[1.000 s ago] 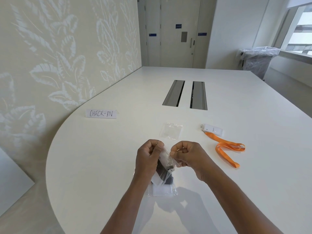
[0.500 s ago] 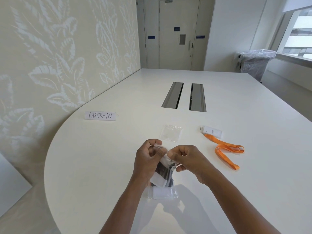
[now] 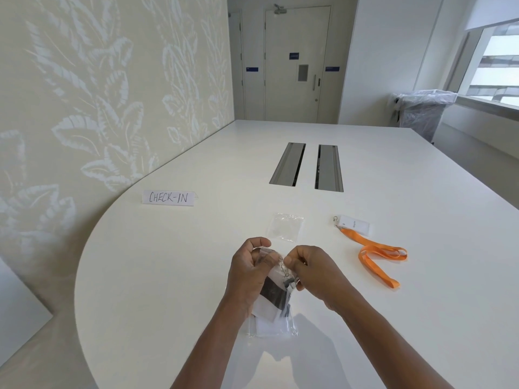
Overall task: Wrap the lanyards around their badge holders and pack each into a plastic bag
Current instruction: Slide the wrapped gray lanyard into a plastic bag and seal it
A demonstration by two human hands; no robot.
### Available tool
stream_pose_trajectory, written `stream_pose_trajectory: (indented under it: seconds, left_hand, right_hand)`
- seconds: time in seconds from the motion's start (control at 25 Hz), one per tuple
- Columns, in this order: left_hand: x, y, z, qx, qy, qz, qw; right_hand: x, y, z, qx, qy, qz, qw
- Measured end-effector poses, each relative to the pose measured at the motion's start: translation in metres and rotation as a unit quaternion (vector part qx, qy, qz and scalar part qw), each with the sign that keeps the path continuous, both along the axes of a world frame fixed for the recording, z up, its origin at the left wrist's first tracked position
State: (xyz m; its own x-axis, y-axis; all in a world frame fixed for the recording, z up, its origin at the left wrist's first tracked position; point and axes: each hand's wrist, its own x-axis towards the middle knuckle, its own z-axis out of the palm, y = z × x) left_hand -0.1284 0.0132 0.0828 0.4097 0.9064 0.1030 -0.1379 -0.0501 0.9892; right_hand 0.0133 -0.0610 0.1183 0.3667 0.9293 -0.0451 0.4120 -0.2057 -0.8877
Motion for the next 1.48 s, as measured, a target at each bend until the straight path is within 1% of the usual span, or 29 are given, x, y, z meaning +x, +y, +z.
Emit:
stream_pose_trajectory:
  seconds: [0.12, 0.2, 0.28, 0.4, 0.52, 0.72, 0.84, 0.92, 1.0, 1.12, 1.24, 1.4, 1.48]
  left_hand:
    - [-0.002, 0.001, 0.002, -0.054, 0.005, 0.000, 0.999]
    - [-0.006, 0.003, 0.003, -0.080, 0.045, -0.034, 0.995]
    - [-0.009, 0.004, 0.003, -0.093, 0.079, -0.067, 0.990]
    - [-0.007, 0.002, 0.004, -0.079, 0.082, -0.043, 0.993]
    - [-0.007, -0.002, 0.002, -0.053, 0.066, -0.001, 0.996]
    - [-0.008, -0.006, 0.002, 0.006, 0.074, -0.003, 0.997]
    - [-0.006, -0.009, 0.001, 0.015, 0.070, 0.020, 0.997]
    - [-0.006, -0.010, -0.001, 0.016, 0.063, 0.031, 0.997]
    - [-0.006, -0.010, -0.001, 0.015, 0.055, 0.034, 0.998]
    - [-0.005, -0.008, 0.002, 0.019, 0.048, 0.040, 0.998]
    - [-0.003, -0.006, 0.002, 0.021, 0.044, 0.047, 0.998]
    - [-0.001, -0.009, 0.000, 0.035, 0.047, 0.051, 0.997]
    - [0.000, -0.010, -0.001, 0.044, 0.055, 0.055, 0.996]
  right_hand:
    - [0.000, -0.002, 0.002, 0.020, -0.049, 0.006, 0.999]
    - [0.001, -0.004, 0.002, 0.033, -0.068, 0.005, 0.997]
    - [0.002, -0.006, -0.001, 0.044, -0.073, 0.004, 0.996]
    - [0.000, -0.006, -0.004, 0.054, -0.071, 0.004, 0.996]
    - [0.003, -0.007, -0.001, 0.045, -0.028, 0.014, 0.998]
    - [0.004, -0.009, 0.001, 0.039, 0.020, 0.035, 0.998]
    - [0.007, -0.010, 0.002, 0.026, 0.051, 0.056, 0.997]
    - [0.010, -0.012, 0.002, 0.024, 0.091, 0.064, 0.994]
    - [0.011, -0.013, 0.001, 0.037, 0.125, 0.055, 0.990]
    - [0.007, -0.014, -0.001, 0.077, 0.148, 0.027, 0.986]
    - [0.004, -0.016, 0.000, 0.109, 0.107, 0.000, 0.988]
    - [0.001, -0.018, 0.003, 0.116, -0.023, -0.005, 0.993]
    - [0.001, -0.019, 0.003, 0.117, -0.063, -0.017, 0.991]
